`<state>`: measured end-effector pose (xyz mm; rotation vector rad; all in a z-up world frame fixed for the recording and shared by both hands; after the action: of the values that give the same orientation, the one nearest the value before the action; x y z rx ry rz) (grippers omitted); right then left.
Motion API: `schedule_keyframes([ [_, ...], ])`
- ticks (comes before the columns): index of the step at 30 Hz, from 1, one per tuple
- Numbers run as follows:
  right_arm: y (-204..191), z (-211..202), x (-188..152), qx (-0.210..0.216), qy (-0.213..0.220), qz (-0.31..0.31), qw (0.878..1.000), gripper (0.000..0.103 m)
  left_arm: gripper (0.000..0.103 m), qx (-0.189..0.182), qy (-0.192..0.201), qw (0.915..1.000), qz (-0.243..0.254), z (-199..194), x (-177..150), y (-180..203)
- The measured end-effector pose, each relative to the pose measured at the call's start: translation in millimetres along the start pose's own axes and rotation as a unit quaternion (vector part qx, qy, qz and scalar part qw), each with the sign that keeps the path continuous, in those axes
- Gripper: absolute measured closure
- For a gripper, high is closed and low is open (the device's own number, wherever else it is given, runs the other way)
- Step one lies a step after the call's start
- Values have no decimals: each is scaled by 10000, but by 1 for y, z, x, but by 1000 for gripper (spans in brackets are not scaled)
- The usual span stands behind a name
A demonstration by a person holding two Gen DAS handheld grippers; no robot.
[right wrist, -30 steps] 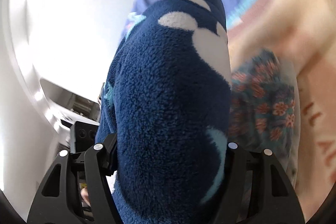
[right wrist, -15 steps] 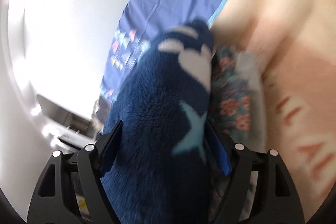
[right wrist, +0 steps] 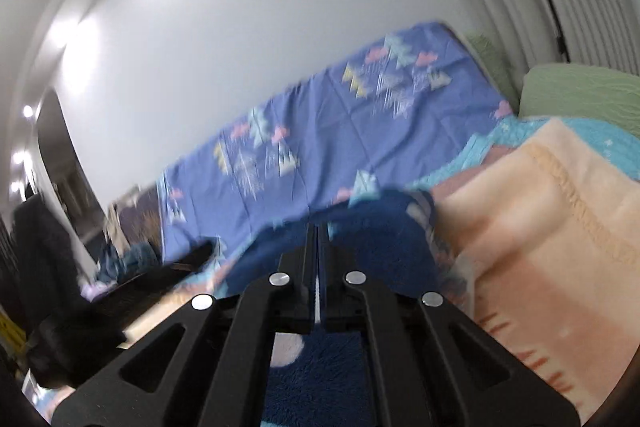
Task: Fold small clothes
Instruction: 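Place the robe bundle onto the folded clothes stack with both grippers and release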
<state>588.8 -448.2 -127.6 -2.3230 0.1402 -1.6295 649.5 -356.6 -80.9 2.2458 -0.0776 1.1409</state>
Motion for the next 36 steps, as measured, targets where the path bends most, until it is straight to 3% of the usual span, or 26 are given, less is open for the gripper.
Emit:
schedule_keyframes([
  [1,3,17,-18,-177,-380,-111,9991,102,96,179,-46,9998,35,15,-16,-26],
  [3,4,40,-39,-123,-653,-219,9976,103,96,177,120,9997,135,19,-20,-50],
  [5,3,38,-40,-262,-616,-410,9969,103,100,-473,-207,9965,-661,20,-18,-62],
  [7,2,35,-42,-295,-581,-463,9968,103,100,-832,-405,9906,-1013,21,-16,-70],
  [12,5,36,-49,-433,-562,-511,9962,103,100,-676,-197,9958,-579,20,-28,-70],
  [16,-4,17,-34,-562,-658,-278,9959,103,100,-697,-221,9919,-1036,-2,-27,-72],
  [18,-11,-6,-20,-620,-537,3,9966,98,99,-373,-234,9959,-793,-22,-24,-67],
  [19,-18,-21,-14,-613,-463,145,9969,95,71,11,-149,9983,-566,-40,-21,-65],
  [20,-28,-35,-8,-593,-448,170,9971,75,30,305,-36,9987,-405,-58,-18,-63],
  [21,-36,-45,-5,-627,-482,82,9968,40,18,533,214,9981,-232,-85,-14,-58],
  [22,-46,-55,-3,-717,-524,-55,9960,25,15,579,412,9974,-153,-103,-10,-53],
  [23,-53,-67,-1,-860,-532,-163,9947,22,14,693,602,9958,-32,-126,-8,-48],
  [25,-71,-97,-3,-990,-465,-292,9936,21,14,906,753,9930,133,-157,-9,-41],
  [28,-89,-127,-5,-1007,-459,-329,9933,21,3,935,948,9909,202,-195,-17,-36],
  [30,-93,-144,-4,-1105,-378,-281,9928,13,2,974,952,9905,179,-214,-25,-38],
  [32,-96,-162,-1,-1123,-235,-160,9933,3,2,1230,869,9878,386,-219,-32,-40],
  [36,-97,-182,1,-1341,-105,-342,9903,1,2,1755,891,9752,1009,-230,-42,-39],
])
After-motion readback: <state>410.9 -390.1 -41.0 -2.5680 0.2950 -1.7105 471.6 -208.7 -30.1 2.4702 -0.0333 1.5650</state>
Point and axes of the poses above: each gripper's, at about its wrist camera, not at the fingertips, and z roughly the way its jaws point, y to its right, x to its top, the point moved 10 cm from there along z, roughly the way its jaws point, and after that the axes turned 11 degrees about -z, right-handed, at the moved point
